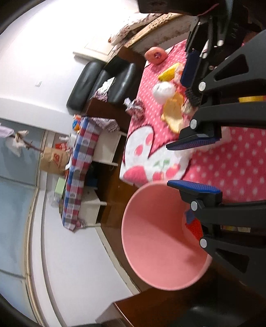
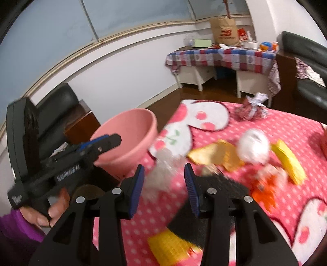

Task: Collect trash
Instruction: 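Open both tools over the pink bucket, dropping the nets, and return to the table, then grasp the white plastic bag with the left tool while the right tool grasps the yellow foam net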

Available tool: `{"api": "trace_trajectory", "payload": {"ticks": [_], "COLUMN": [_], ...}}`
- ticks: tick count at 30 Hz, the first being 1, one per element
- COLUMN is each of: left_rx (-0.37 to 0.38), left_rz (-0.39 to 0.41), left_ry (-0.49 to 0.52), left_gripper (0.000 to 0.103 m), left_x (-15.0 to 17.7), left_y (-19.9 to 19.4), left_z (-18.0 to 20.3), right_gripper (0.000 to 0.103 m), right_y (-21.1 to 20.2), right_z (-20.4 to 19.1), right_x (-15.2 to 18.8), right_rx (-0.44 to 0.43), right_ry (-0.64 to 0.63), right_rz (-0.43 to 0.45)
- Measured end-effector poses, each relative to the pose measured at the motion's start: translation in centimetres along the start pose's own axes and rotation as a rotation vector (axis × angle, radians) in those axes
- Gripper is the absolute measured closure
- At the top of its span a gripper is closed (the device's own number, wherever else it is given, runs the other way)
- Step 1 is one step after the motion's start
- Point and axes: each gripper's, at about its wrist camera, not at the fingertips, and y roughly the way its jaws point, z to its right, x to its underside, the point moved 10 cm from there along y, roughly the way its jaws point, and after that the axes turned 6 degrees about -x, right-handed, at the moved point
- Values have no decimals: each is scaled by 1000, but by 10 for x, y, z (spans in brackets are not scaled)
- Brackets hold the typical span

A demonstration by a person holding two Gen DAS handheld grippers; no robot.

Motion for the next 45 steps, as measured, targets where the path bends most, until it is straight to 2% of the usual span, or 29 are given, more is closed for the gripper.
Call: {"api": "trace_trajectory", "payload": {"ticks": [5, 13, 18, 21, 26, 29, 32, 38, 40, 45], "left_rx": [28, 55, 107, 155, 223, 244, 249, 228, 248, 287], "left_rz": [-18, -67, -96, -113, -130, -152, -175, -244, -277, -296], "left_ry": [33, 70, 108, 149, 227, 260, 294, 295, 277, 269], "left_gripper": [74, 73, 70, 65, 61, 60, 59, 58, 58, 60], "left_x": [5, 11, 6, 3, -1, -1, 0, 6, 10, 13], "left_y": [4, 21, 37, 48, 65, 77, 93, 126, 134, 139], "left_z": [23, 52, 83, 109, 149, 163, 174, 181, 182, 190], "right_gripper": [62, 62, 62, 62, 62, 62, 62, 62, 62, 62], "right_y": [-16, -29, -32, -36, -55, -68, -76, -64, -57, -36], "right_z": [20, 31, 39, 52, 82, 107, 132, 170, 180, 197], "right_x": [21, 28, 34, 36, 28, 20, 13, 2, 1, -1], "right_rx": [11, -19, -88, -90, 14, 98, 147, 186, 191, 200], "right_ry": [65, 109, 150, 169, 134, 126, 143, 155, 149, 139], "right_rz": [-6, 15, 14, 11, 66, 96, 113, 80, 61, 21]}}
